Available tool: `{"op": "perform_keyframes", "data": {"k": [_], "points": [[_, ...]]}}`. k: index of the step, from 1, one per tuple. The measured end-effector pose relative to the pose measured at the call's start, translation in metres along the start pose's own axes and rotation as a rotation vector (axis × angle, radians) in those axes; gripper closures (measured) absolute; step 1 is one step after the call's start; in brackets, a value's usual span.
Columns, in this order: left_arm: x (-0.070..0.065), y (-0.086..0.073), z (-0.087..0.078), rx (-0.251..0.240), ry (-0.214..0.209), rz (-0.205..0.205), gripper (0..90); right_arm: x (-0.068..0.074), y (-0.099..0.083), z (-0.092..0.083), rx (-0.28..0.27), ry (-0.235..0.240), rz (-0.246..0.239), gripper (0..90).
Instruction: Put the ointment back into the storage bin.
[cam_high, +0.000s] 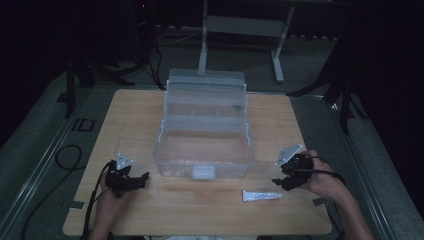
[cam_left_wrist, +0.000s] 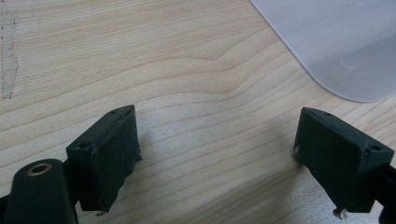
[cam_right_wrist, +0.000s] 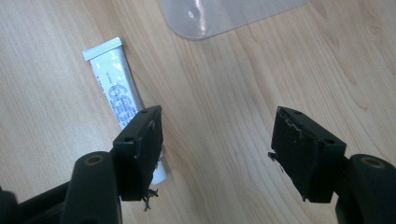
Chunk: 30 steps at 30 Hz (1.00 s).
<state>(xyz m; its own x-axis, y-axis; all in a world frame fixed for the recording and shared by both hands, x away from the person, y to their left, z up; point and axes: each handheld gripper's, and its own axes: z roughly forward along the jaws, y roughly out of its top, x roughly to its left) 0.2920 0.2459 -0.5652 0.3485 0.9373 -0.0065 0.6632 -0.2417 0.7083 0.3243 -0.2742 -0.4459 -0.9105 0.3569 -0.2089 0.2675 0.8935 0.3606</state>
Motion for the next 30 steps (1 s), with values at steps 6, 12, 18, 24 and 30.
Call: {"op": "perform_keyframes", "data": {"k": [6,12,18,24,30], "points": [[0.000,0.000,0.000,0.000,0.000,0.000,14.4,0.002,0.005,0.001,0.023,0.008,-0.025,33.6],[0.000,0.000,0.000,0.000,0.000,0.000,14.4,0.003,0.008,0.001,0.035,0.015,-0.045,33.6],[0.000,0.000,0.000,0.000,0.000,0.000,14.4,0.005,0.010,0.003,0.055,0.022,-0.063,33.7],[0.000,0.000,0.000,0.000,0.000,0.000,14.4,0.008,0.013,0.005,0.073,0.032,-0.079,33.7],[0.000,0.000,0.000,-0.001,0.000,-0.001,14.4,0.010,0.017,0.007,0.087,0.041,-0.102,33.7]]}}
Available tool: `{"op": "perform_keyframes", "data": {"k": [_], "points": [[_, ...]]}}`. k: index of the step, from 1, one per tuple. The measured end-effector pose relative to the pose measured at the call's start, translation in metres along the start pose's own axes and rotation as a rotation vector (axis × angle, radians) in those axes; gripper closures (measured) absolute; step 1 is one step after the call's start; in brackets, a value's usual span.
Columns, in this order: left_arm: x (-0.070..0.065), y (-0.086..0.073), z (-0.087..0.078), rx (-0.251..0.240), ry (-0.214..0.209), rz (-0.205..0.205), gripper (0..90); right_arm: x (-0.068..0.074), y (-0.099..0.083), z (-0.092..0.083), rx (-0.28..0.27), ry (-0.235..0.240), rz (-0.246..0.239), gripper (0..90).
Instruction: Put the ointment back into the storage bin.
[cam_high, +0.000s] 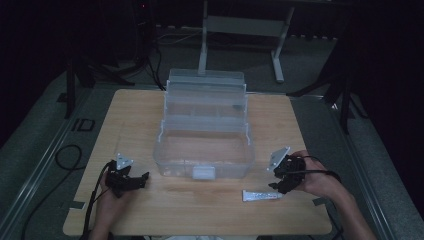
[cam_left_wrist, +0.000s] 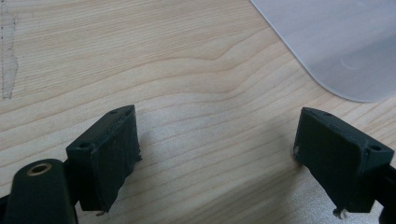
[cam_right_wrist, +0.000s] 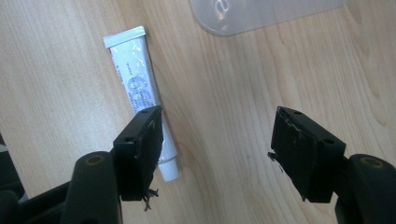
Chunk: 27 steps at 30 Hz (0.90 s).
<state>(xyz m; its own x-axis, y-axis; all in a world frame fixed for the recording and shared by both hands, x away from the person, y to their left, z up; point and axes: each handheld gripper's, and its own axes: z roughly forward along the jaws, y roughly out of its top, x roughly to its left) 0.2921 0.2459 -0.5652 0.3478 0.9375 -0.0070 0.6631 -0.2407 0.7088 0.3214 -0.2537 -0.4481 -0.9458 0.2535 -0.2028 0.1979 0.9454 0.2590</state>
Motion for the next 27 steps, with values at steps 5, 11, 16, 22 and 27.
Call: {"op": "perform_keyframes", "data": {"k": [5,11,16,22,27], "points": [[0.000,0.000,0.000,0.000,0.000,-0.001,14.4,0.002,0.003,0.003,0.016,0.009,-0.016,33.7],[0.000,0.000,0.000,0.000,0.000,0.000,14.4,0.004,0.007,0.006,0.037,0.020,-0.040,34.3],[0.000,0.000,0.000,0.000,0.000,-0.001,14.4,0.006,0.009,0.009,0.051,0.027,-0.050,35.6],[0.000,0.000,0.000,0.000,0.000,0.000,14.4,0.009,0.010,0.013,0.074,0.046,-0.068,39.2],[0.000,0.000,0.000,-0.001,0.000,-0.001,14.4,0.011,0.012,0.016,0.088,0.056,-0.087,42.8]]}}
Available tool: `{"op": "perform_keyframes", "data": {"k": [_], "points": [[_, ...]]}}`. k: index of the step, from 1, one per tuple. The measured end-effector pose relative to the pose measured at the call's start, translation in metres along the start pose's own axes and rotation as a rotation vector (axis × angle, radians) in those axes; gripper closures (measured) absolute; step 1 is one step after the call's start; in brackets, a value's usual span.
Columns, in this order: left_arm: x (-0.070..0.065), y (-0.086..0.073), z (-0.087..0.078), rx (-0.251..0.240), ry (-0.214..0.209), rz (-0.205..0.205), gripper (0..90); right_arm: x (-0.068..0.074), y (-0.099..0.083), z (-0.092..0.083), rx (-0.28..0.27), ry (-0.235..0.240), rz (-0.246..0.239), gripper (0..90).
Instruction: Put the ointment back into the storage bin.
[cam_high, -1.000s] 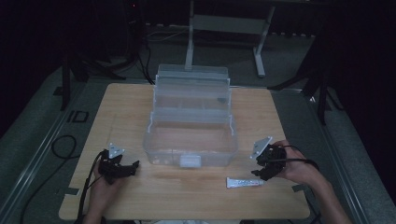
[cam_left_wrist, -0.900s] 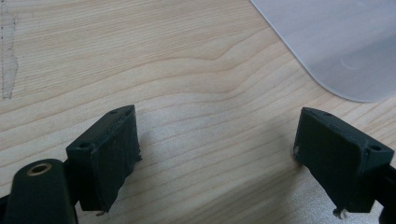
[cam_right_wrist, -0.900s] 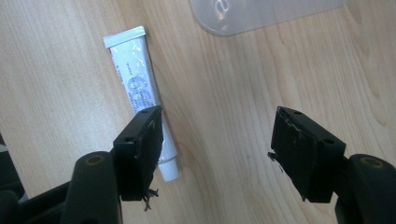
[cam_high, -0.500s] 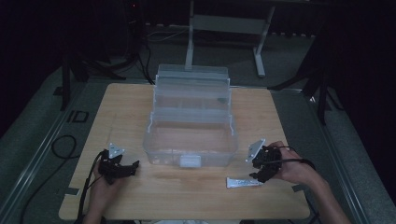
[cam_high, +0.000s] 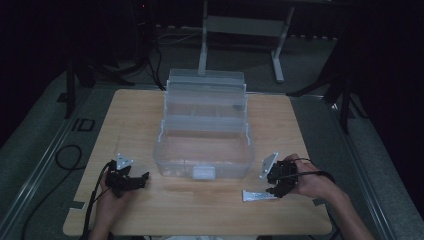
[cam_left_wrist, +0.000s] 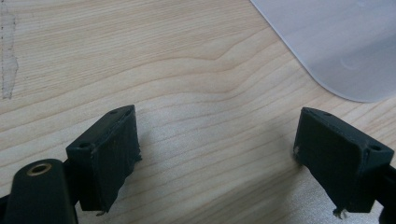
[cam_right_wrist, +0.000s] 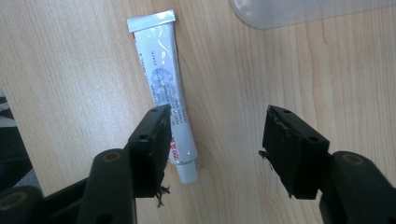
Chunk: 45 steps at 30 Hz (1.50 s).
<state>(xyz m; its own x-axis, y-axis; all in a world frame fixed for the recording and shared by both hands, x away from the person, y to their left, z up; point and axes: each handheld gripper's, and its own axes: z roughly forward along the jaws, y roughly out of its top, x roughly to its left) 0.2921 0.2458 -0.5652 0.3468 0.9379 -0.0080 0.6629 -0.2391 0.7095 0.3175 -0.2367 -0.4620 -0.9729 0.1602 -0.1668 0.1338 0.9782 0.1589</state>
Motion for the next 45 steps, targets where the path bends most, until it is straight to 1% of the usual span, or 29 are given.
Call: {"op": "perform_keyframes", "data": {"k": [3,7,11,17,29,36,40,45], "points": [[0.000,0.000,0.000,0.000,0.000,0.000,14.4,0.001,0.001,0.002,0.004,0.011,-0.008,45.5],[0.000,0.000,0.000,0.000,0.000,0.001,14.4,0.003,0.003,0.004,0.025,0.026,-0.028,47.2],[0.000,0.000,0.000,0.000,0.000,0.001,14.4,0.005,0.005,0.007,0.036,0.033,-0.052,51.8],[0.000,0.000,0.000,0.000,0.000,0.001,14.4,0.008,0.006,0.011,0.054,0.051,-0.069,57.5],[0.000,0.000,0.000,0.000,0.000,0.000,14.4,0.012,0.013,0.018,0.096,0.070,-0.109,58.0],[0.000,0.000,0.000,0.000,0.000,0.000,14.4,0.014,0.015,0.028,0.145,0.080,-0.131,59.2],[0.000,0.000,0.000,0.000,0.000,0.000,14.4,0.015,0.016,0.032,0.153,0.090,-0.134,60.2],[0.000,0.000,0.000,0.000,0.000,0.000,14.4,0.017,0.016,0.037,0.171,0.098,-0.140,63.4]]}}
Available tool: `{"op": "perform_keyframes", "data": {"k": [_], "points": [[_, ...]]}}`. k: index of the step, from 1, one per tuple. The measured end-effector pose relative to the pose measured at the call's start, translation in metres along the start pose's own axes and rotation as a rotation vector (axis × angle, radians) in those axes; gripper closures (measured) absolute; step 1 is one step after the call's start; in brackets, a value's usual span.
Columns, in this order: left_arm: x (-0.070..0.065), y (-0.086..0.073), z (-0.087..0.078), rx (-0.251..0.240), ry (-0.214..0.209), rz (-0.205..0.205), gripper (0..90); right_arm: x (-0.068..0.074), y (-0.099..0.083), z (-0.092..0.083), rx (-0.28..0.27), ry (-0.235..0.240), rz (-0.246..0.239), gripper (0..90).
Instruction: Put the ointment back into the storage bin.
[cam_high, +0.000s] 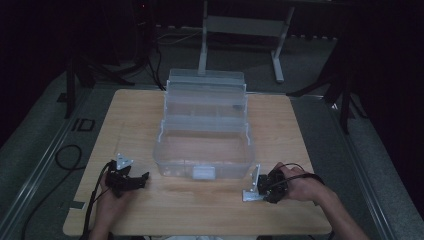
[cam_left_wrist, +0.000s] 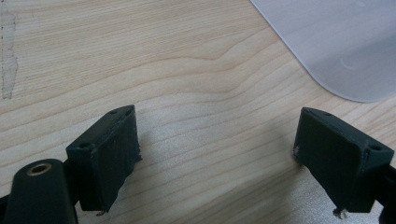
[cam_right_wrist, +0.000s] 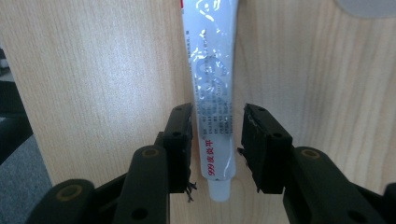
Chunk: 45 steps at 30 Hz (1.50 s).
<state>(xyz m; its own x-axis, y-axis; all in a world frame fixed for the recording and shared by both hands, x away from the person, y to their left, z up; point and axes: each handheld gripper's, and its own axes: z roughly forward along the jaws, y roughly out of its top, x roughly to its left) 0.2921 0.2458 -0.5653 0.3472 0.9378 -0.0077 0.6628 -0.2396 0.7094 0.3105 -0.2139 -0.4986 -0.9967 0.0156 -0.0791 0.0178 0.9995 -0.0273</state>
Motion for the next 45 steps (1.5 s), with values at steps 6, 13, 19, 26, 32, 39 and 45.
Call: {"op": "perform_keyframes", "data": {"k": [6,13,19,26,32,39,45], "points": [[0.000,0.000,0.000,0.000,0.000,0.000,14.4,0.001,0.002,0.008,0.027,-0.002,-0.006,64.3],[0.000,0.000,0.000,0.000,0.000,0.000,14.4,0.001,0.004,0.012,0.036,0.005,-0.013,68.6],[0.000,0.000,0.000,0.000,0.000,0.000,14.4,-0.001,0.007,0.015,0.044,0.012,-0.012,68.7],[0.000,0.000,0.000,0.000,0.000,0.000,14.4,-0.003,0.008,0.018,0.054,0.023,-0.013,68.6],[0.000,0.000,0.000,0.000,0.000,0.001,14.4,-0.004,0.009,0.018,0.058,0.031,-0.006,69.0],[0.000,0.000,0.000,0.000,0.000,0.000,14.4,-0.004,0.010,0.016,0.065,0.041,-0.012,70.1],[0.000,0.000,0.000,0.000,0.000,0.000,14.4,-0.006,0.009,0.007,0.048,0.032,-0.006,70.1]]}}
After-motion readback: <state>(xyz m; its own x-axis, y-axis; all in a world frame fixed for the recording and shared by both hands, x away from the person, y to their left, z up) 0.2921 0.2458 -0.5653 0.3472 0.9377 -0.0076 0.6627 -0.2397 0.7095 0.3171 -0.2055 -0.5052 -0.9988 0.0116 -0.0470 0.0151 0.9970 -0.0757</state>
